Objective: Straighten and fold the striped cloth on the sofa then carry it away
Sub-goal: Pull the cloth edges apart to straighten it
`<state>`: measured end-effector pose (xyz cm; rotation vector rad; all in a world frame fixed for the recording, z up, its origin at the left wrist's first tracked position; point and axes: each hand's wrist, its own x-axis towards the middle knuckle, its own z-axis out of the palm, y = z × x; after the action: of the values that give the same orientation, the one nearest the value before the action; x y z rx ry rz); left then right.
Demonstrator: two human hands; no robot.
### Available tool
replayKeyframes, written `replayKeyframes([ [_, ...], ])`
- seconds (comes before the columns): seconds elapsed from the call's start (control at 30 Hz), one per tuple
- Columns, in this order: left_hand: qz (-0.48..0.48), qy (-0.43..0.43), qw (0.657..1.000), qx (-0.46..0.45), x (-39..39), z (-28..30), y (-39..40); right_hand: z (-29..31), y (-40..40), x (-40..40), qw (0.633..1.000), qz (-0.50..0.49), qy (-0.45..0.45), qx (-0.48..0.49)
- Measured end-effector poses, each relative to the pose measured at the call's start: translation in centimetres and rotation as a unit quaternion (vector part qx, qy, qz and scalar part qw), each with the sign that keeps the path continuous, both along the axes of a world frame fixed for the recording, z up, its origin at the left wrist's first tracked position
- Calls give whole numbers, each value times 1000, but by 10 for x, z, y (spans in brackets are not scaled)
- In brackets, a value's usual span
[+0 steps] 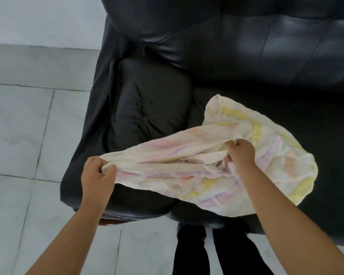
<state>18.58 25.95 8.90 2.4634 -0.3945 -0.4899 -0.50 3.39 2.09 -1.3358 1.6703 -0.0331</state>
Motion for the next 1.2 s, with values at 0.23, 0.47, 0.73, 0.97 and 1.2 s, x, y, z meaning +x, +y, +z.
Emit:
replayKeyframes([
  [0.23,145,-15,988,-51,28,2,19,7,-52,-5,757,568,265,-186],
  [0.47,41,8,999,-22,13,-3,30,26,-16,9,960,241,-58,133],
  [0.73,-11,-1,999,-37,10,-3,35,-23,67,30,978,157,-26,134],
  [0.97,-8,5,1000,-23,8,-11,37,-60,74,-11,943,280,173,-48],
  [1.2,-9,-6,1000,10,7,-15,36,-70,53,4,873,405,272,-24],
])
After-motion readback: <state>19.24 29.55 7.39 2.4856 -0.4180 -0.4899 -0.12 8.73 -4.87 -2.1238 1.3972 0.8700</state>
